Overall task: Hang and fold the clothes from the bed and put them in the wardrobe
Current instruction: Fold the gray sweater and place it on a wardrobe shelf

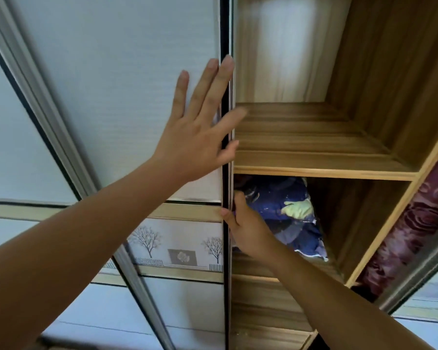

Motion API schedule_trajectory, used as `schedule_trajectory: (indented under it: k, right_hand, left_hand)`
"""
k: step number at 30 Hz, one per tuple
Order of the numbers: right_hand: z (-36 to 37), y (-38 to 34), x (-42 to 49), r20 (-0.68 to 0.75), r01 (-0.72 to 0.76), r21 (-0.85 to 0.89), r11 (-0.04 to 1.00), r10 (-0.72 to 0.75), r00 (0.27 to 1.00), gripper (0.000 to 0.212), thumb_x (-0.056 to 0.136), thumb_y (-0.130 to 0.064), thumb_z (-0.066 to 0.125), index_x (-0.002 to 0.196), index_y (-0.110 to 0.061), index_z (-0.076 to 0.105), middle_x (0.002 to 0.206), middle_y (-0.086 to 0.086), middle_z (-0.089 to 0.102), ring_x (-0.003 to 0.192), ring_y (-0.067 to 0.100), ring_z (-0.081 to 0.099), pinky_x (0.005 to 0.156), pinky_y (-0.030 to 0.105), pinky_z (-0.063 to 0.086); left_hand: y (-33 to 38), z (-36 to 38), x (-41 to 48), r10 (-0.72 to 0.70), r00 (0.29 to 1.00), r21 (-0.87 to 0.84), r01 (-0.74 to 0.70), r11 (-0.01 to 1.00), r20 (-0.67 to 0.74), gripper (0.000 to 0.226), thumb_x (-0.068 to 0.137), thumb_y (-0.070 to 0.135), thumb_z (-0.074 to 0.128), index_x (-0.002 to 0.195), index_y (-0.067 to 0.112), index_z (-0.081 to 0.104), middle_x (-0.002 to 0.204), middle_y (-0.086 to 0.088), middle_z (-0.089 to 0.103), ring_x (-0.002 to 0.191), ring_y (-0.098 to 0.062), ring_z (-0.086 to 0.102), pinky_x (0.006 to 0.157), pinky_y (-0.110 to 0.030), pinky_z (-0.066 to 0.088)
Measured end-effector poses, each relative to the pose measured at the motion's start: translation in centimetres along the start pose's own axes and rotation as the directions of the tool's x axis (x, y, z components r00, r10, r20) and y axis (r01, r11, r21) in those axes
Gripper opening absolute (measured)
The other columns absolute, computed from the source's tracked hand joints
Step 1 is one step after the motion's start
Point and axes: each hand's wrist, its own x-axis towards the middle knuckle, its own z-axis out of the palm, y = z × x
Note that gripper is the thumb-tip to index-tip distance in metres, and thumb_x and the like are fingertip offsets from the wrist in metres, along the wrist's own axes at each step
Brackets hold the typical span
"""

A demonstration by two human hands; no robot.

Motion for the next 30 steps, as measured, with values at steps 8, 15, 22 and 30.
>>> schedule_trajectory:
  k: [8,15,22,30]
  right_hand:
    - [4.5,-3.3,2.3,0.07,0.026,-0.04,0.999,-0.023,0.997,0.019,0.104,-0.045,0.044,0.114,-0.031,0.037,0.103,0.003,0.066,0.085,0.021,0.066,0.077,0.041,0.055]
    - [7.6,-5.4,3.8,0.096,0.096,-0.141,0.985,-0.083,0.992,0.027,0.105,-0.045,0.043,0.121,-0.025,0.037,0.111,0.007,0.068,0.096,0.028,0.066,0.08,0.045,0.055]
    - [9.7,-7.1,5.0,0.21,0.107,-0.12,0.987,-0.08,0.975,0.022,0.107,-0.034,0.042,0.125,-0.021,0.037,0.097,0.005,0.062,0.095,0.029,0.066,0.078,0.037,0.049]
    - [12.1,-7.9,4.6,0.423,-0.032,0.071,0.997,-0.001,0.906,0.061,0.106,-0.029,0.039,0.158,-0.045,0.012,0.162,0.0,0.035,0.145,0.025,0.039,0.119,0.044,0.033]
  left_hand:
    - [-4.6,-0.8,-4.3,-0.065,0.997,0.003,0.065,0.998,0.038,0.035,0.099,0.037,0.051,0.129,0.019,0.058,0.162,-0.031,0.015,0.153,-0.044,0.01,0.12,-0.063,0.013]
    - [-7.7,-2.0,-6.9,-0.126,0.989,0.197,0.108,0.974,0.08,0.047,0.102,0.051,0.042,0.143,0.028,0.05,0.167,-0.021,0.009,0.155,-0.038,0.007,0.118,-0.069,0.009]
    - [-9.8,-2.7,-9.1,-0.206,0.975,0.305,0.172,0.937,0.08,0.049,0.103,0.052,0.041,0.146,0.031,0.044,0.168,-0.017,0.008,0.155,-0.038,0.006,0.109,-0.08,0.008]
    - [-12.6,-2.6,-12.1,-0.273,0.96,0.397,0.229,0.889,0.059,0.052,0.105,0.043,0.038,0.154,0.026,0.037,0.168,-0.016,0.005,0.154,-0.04,0.004,0.108,-0.081,0.01]
